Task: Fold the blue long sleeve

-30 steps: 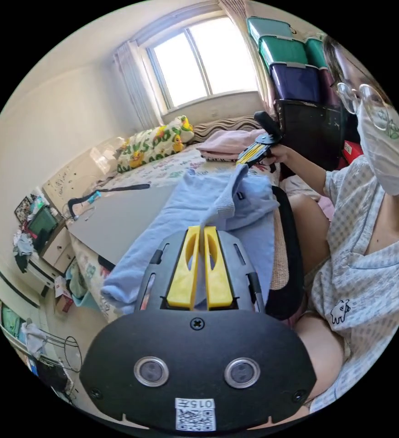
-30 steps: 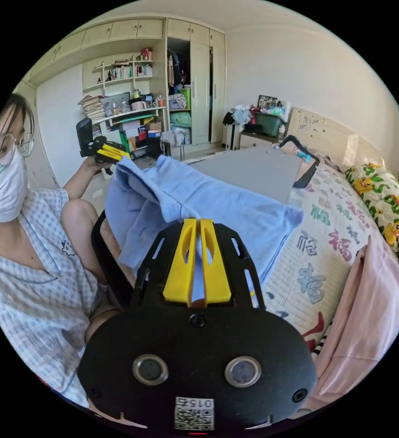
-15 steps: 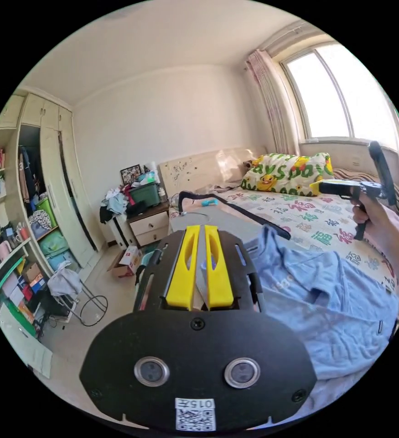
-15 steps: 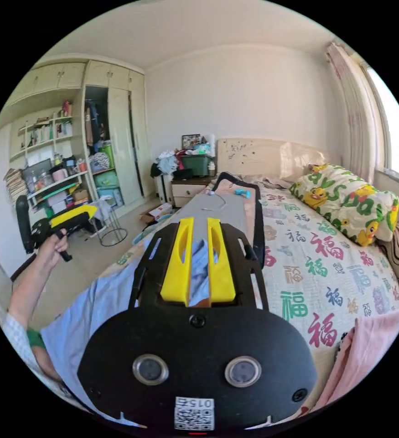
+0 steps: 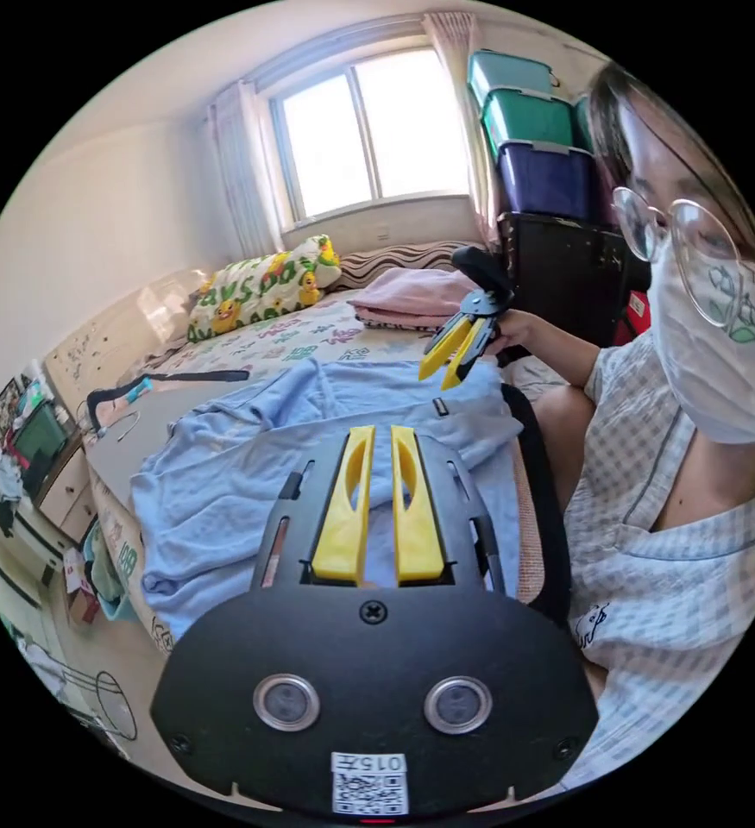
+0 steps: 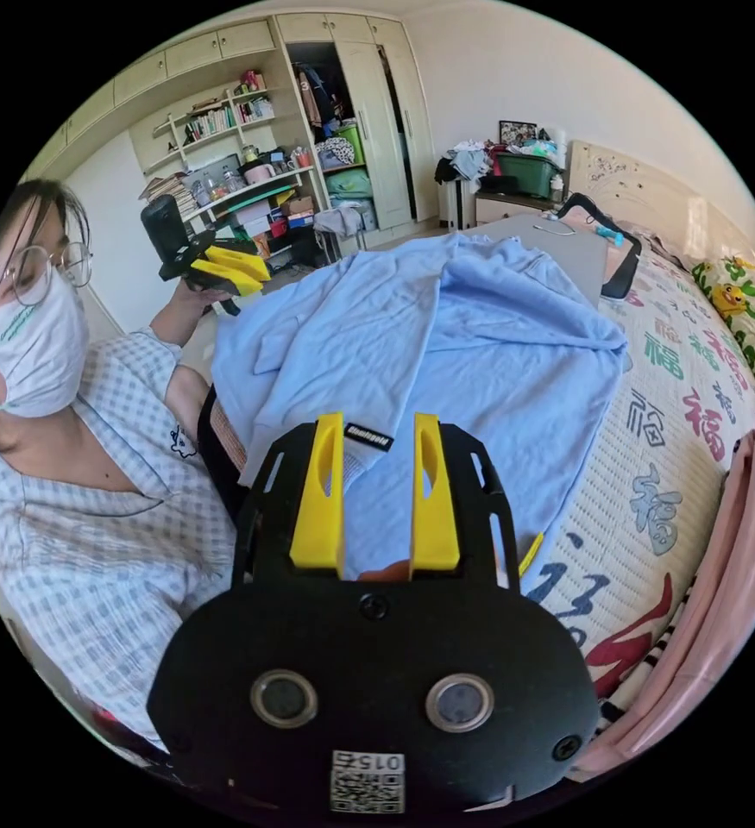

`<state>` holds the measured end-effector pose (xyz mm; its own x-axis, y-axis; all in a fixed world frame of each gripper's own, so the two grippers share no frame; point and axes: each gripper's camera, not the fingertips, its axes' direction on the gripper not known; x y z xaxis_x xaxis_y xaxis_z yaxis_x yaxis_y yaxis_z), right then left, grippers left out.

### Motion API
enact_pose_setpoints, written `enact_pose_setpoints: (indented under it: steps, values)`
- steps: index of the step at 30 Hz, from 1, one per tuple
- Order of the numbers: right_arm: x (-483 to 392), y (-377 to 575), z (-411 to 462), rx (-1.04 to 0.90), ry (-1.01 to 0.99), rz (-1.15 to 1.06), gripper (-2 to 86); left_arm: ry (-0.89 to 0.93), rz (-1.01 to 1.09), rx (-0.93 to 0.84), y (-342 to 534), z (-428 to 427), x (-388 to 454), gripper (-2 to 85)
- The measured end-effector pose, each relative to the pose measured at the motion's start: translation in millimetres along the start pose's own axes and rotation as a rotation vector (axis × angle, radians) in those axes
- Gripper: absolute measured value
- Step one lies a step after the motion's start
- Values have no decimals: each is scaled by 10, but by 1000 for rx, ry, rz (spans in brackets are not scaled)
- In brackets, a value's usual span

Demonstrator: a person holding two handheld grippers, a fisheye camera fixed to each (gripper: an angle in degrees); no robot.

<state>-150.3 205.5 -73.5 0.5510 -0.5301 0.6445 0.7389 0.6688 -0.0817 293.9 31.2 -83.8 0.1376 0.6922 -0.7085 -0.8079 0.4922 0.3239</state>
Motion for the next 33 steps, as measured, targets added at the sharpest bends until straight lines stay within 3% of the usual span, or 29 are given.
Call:
enact_pose_setpoints:
  steps: [4, 7, 11, 17, 21, 26, 30, 33]
  values:
    - [-92, 177, 44, -101, -16, -48, 111, 77, 24, 9, -39, 212, 352, 35]
    - [-82, 232, -34, -62, 10, -61, 97, 42, 48, 2, 1, 390, 557, 53]
    - [-7, 152, -293, 129, -54, -20, 45, -42, 62, -30, -107, 531, 745, 86]
    - [143, 67, -555, 466, -245, 121, 43, -213, 72, -52, -104, 625, 1041, 163]
    - [235, -20, -542, 560, -427, 150, 43, -467, 47, 36, 44, 586, 1163, 144]
    - [118, -243, -477, 647, -440, 17, 53, -554, -74, 182, 346, 228, 1006, 81]
    - [-184, -539, -288, 447, -409, -202, 90, -614, -257, 301, 784, -256, 786, 70]
    - [-599, -843, 92, 191, -250, -297, 123, -615, -356, 336, 1058, -457, 718, 68]
